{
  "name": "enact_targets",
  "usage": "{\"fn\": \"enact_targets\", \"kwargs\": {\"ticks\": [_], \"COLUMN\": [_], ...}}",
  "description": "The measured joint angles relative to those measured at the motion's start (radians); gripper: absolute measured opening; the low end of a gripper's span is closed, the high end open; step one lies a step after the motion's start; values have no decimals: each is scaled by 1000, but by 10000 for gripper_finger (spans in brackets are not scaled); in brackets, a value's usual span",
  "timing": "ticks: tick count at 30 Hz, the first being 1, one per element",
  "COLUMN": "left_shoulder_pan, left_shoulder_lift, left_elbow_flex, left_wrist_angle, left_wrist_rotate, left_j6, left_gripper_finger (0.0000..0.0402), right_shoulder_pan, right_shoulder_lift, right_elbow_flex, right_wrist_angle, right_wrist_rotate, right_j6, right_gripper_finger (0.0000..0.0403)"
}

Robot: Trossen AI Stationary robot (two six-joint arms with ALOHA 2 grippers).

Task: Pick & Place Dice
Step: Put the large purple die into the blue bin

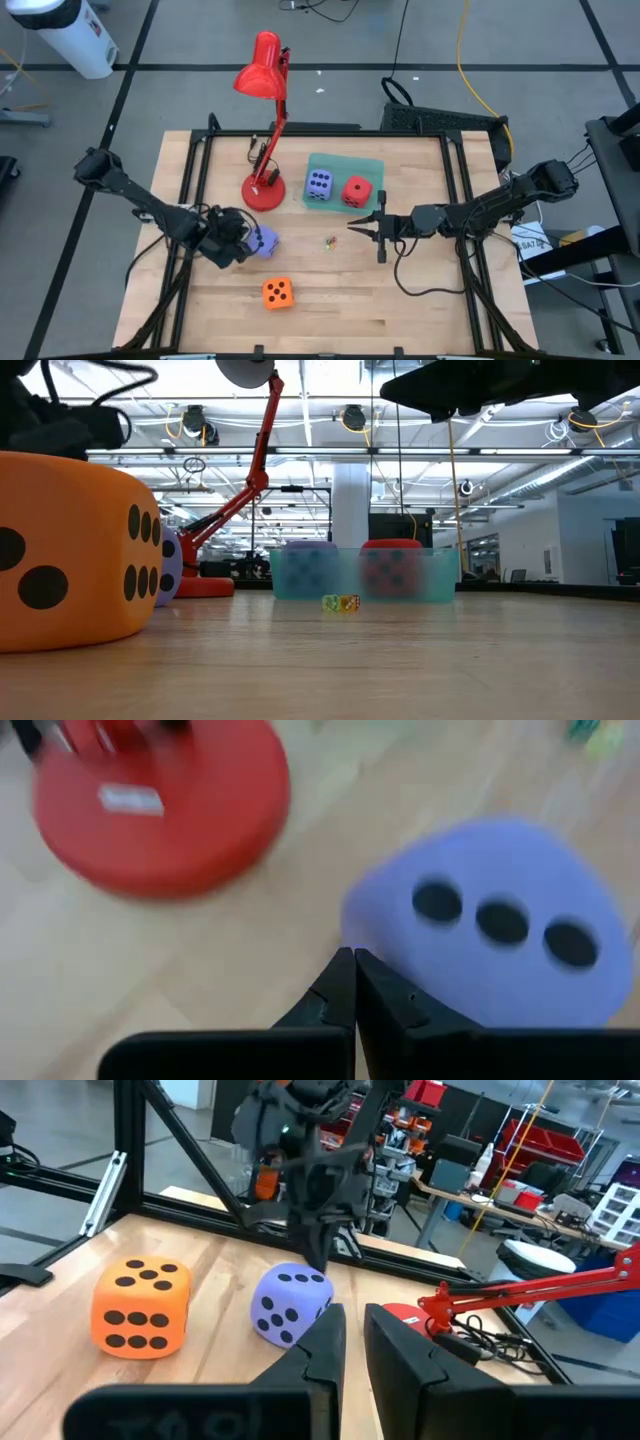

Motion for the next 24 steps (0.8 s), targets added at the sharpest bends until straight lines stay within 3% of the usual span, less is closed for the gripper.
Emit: {"fn": "enact_targets", "kwargs": {"ticks": [5,16,24], "left_shoulder_pan": [-13,3,97], "left_shoulder_lift": [71,81,129], "left_elbow_flex": [1,1,1], "left_wrist_angle": [10,306,365], "left_wrist_rotate": [78,82,119], "left_j6": [-22,326,402], "left_gripper_finger": [7,3,3], "right_shoulder_pan": [0,0,0], "right_shoulder_lift": [0,0,0], "right_elbow_flex": [0,0,0], "right_wrist_angle": [0,7,7], "right_wrist_rotate": [-1,-1,-1], "right_j6": [-2,0,0], "right_gripper_finger": [36,36,36]}}
